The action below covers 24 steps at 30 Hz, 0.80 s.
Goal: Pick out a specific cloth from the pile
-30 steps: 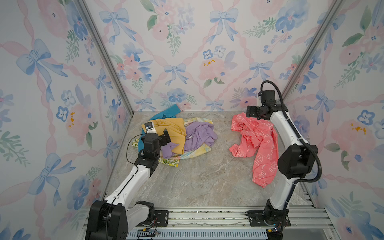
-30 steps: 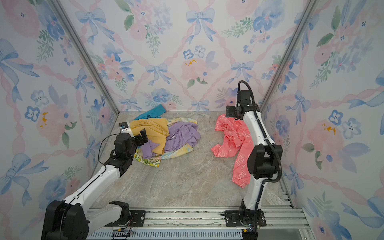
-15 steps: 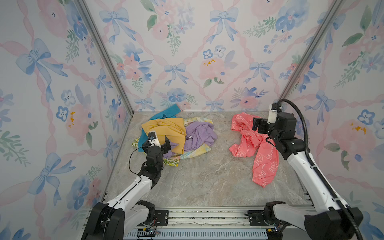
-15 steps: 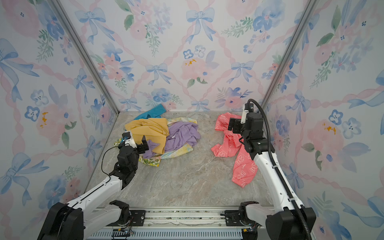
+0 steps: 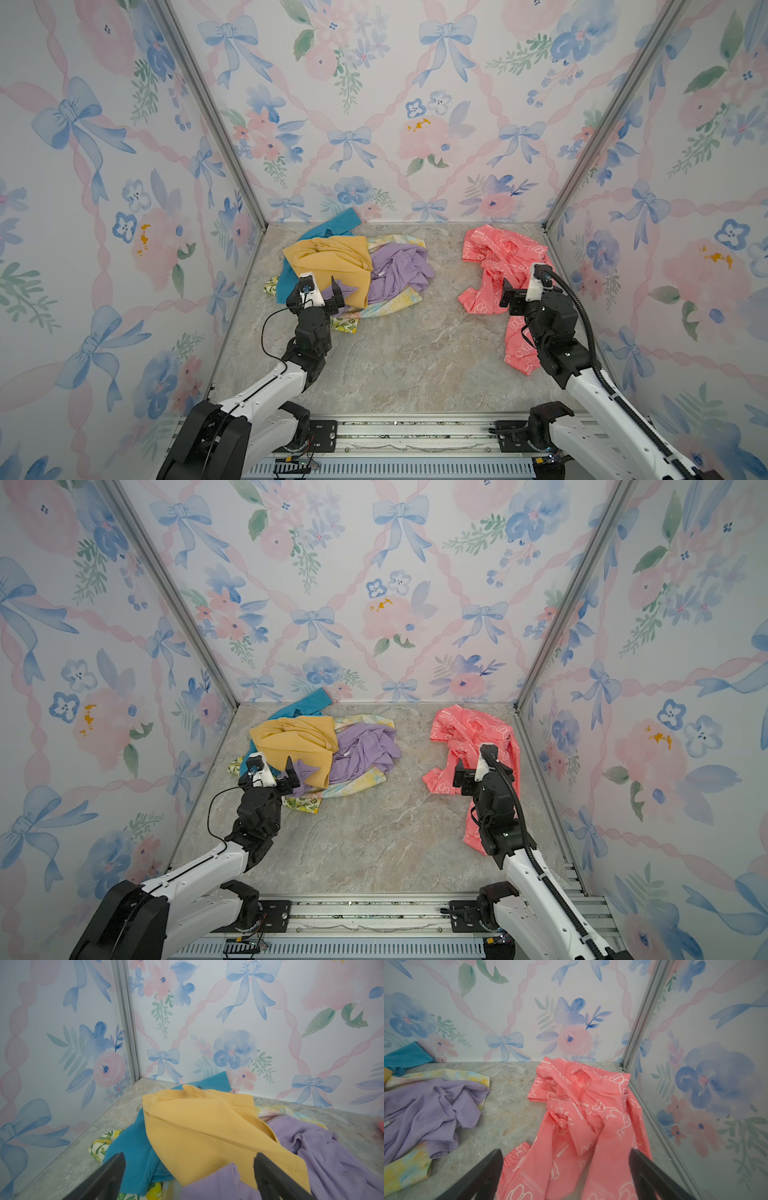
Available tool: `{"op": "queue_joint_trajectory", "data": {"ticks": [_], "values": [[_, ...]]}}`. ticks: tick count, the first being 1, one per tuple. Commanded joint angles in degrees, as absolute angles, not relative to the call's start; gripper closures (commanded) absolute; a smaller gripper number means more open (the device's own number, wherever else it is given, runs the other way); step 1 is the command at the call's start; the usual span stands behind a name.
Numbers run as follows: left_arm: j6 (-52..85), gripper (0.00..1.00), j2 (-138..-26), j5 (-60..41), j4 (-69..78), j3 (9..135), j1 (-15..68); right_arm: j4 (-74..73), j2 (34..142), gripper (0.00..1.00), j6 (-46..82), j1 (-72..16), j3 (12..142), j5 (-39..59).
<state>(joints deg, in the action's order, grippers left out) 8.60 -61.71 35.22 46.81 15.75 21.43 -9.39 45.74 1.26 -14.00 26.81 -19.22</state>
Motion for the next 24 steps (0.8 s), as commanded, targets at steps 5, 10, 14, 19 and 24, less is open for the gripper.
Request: {"op": "queue_joint_trajectory", "data": {"ticks": [5, 10, 14, 19, 24], "values": [[11.52, 0.02, -65.26, 35.52, 51.41, 13.23, 14.80, -28.97, 50.80, 0.03, 0.54, -14.52, 16.82, -25.81], [11.00, 0.02, -70.77, 35.38, 54.65, 12.19, 12.74, -37.68, 58.25, 0.03, 0.50, -11.20, 13.68, -24.79], [9.56, 0.02, -74.90, 32.77, 63.53, 10.01, 12.47, -43.59, 64.72, 0.03, 1.14, -8.56, 13.54, -22.60], [7.02, 0.02, -77.92, 29.96, 66.00, 10.84, 11.20, -53.44, 71.77, 0.03, 1.01, -7.41, 12.35, -21.45], [6.76, 0.02, -78.80, 26.94, 70.17, 9.28, 8.99, -60.81, 79.06, 0.03, 0.01, -6.81, 12.95, -20.09]]}}
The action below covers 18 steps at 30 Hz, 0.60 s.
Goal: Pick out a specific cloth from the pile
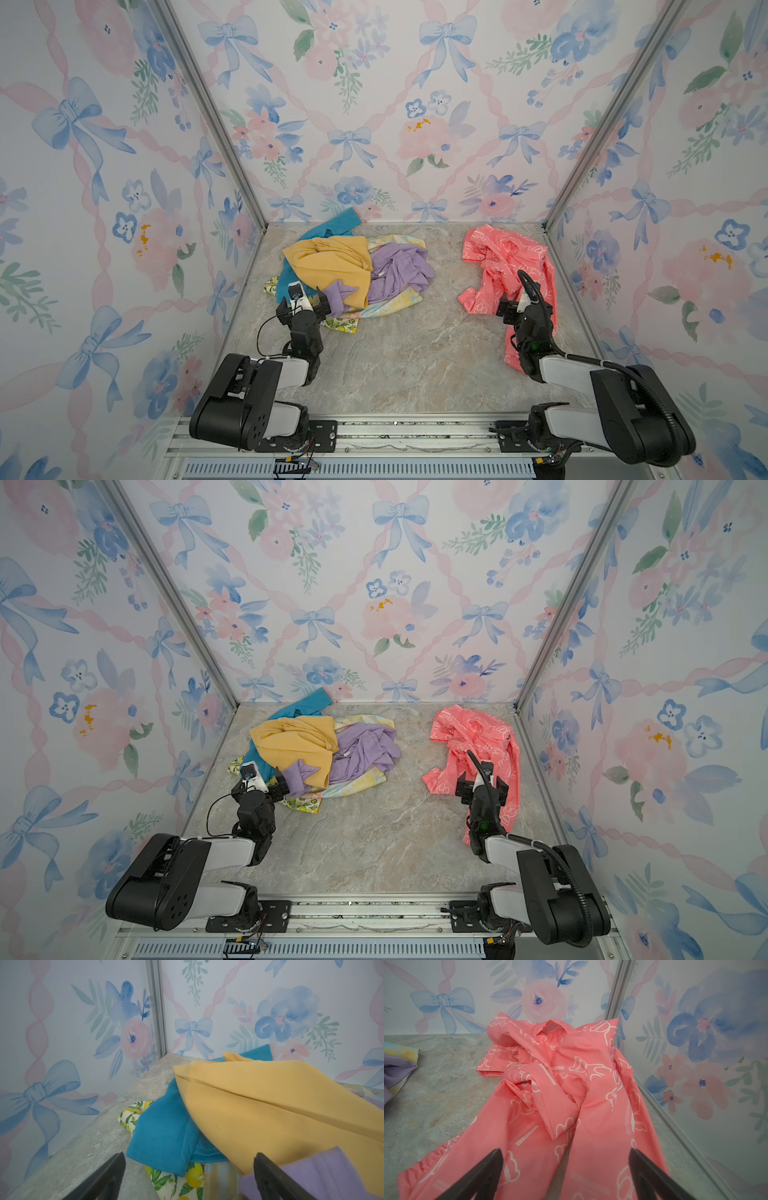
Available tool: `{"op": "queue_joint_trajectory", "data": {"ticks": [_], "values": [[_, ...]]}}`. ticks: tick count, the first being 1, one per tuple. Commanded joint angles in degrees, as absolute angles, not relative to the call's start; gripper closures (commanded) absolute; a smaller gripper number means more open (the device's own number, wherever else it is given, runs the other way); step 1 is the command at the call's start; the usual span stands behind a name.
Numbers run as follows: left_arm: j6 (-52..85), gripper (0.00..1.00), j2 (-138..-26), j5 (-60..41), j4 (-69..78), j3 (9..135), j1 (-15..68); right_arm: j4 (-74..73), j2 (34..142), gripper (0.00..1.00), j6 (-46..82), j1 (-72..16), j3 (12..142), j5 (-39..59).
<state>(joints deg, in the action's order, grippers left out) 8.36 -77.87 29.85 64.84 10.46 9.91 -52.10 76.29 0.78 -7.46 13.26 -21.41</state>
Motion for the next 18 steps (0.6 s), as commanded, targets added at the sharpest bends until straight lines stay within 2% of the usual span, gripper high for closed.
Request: {"op": "queue_joint_trajectory", "data": {"ticks": [1, 2, 7, 13, 14, 18], "values": [[6.59, 0.02, -80.93, 26.80, 75.77, 7.46, 8.54, -62.62, 80.82, 0.03, -0.15, -6.85, 12.90, -19.99], [7.31, 0.02, -83.14, 28.39, 77.66, 7.62, 8.37, -64.63, 82.68, 0.03, -0.18, -6.86, 12.84, -20.03], [6.11, 0.02, -88.73, 22.05, 80.82, 8.83, 7.23, -77.27, 92.19, 0.03, -1.14, -6.90, 11.82, -18.92], [5.98, 0.02, -89.18, 20.93, 80.62, 9.23, 6.68, -54.41, 89.25, 0.03, 0.03, -5.89, 21.70, -17.22], [5.98, 0.02, -89.16, 21.04, 80.60, 9.25, 6.76, -51.90, 88.25, 0.03, 1.03, -4.20, 22.00, -13.61], [5.99, 0.02, -89.16, 21.14, 80.64, 9.29, 6.85, -53.80, 88.99, 0.03, 1.10, -3.95, 21.67, -13.27]]}}
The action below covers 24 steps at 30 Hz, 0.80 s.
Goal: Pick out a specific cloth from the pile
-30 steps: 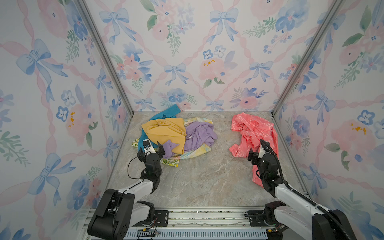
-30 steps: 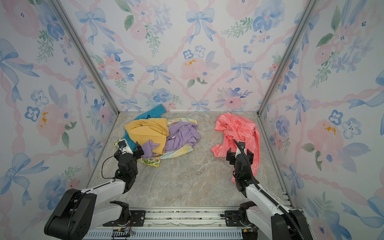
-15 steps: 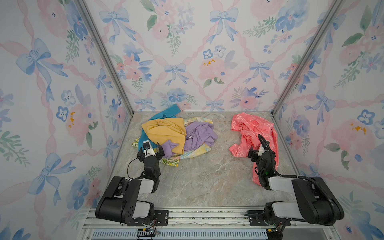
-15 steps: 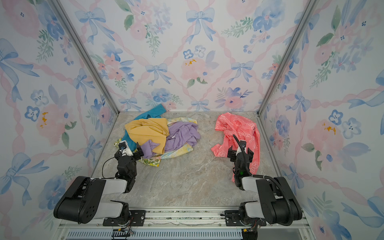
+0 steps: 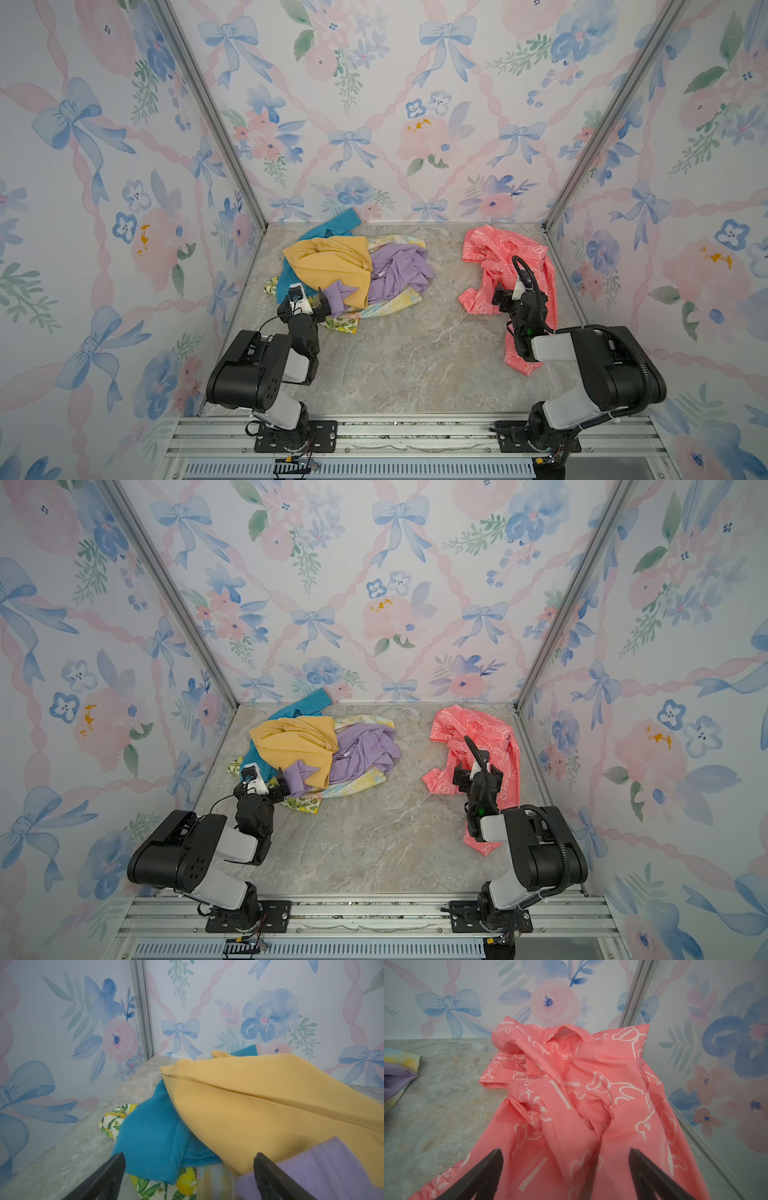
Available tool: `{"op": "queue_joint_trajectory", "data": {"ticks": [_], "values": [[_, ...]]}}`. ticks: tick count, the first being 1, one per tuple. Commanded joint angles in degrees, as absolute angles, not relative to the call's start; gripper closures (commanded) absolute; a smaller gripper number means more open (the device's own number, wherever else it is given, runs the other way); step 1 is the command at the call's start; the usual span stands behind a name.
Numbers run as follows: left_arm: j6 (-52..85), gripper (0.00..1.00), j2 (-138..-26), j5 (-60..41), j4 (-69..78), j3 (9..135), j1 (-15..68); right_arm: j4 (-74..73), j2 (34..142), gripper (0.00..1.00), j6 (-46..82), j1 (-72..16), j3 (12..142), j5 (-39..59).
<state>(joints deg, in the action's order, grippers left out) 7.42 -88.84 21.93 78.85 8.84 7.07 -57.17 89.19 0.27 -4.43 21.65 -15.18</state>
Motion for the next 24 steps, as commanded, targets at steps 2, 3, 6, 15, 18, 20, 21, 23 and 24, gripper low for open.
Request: {"op": "queue_joint_trajectory", "data": {"ticks": [2, 3, 6, 15, 18, 20, 21, 23, 24], "values": [[5.73, 0.02, -89.20, 21.82, 80.60, 9.34, 7.18, -53.13, 88.77, 0.03, 0.37, -4.80, 21.89, -14.69], [5.69, 0.02, -89.06, 22.07, 80.59, 9.24, 7.36, -53.41, 88.73, 0.03, 0.20, -5.02, 21.74, -14.96], [5.55, 0.02, -89.10, 21.88, 80.60, 9.28, 7.43, -53.35, 88.77, 0.03, 0.18, -5.01, 21.80, -14.83], [5.16, 0.02, -89.14, 22.08, 80.60, 9.43, 7.65, -53.00, 88.77, 0.03, 0.44, -4.66, 21.97, -13.97], [5.15, 0.02, -89.15, 22.15, 80.65, 9.46, 7.70, -51.53, 88.77, 0.03, 0.36, -3.70, 22.62, -10.30], [5.10, 0.02, -89.13, 22.14, 80.58, 9.43, 7.70, -51.17, 88.68, 0.03, 0.35, -3.43, 22.84, -9.04], [5.10, 0.02, -89.12, 22.15, 80.57, 9.44, 7.73, -51.53, 88.77, 0.03, 0.33, -3.43, 22.67, -9.05], [5.12, 0.02, -89.14, 22.14, 80.62, 9.43, 7.70, -51.92, 88.68, 0.03, 0.09, -3.55, 22.50, -9.35], [5.13, 0.02, -89.19, 22.15, 80.61, 9.41, 7.73, -51.94, 88.76, 0.03, 0.08, -3.64, 22.41, -9.36]]}}
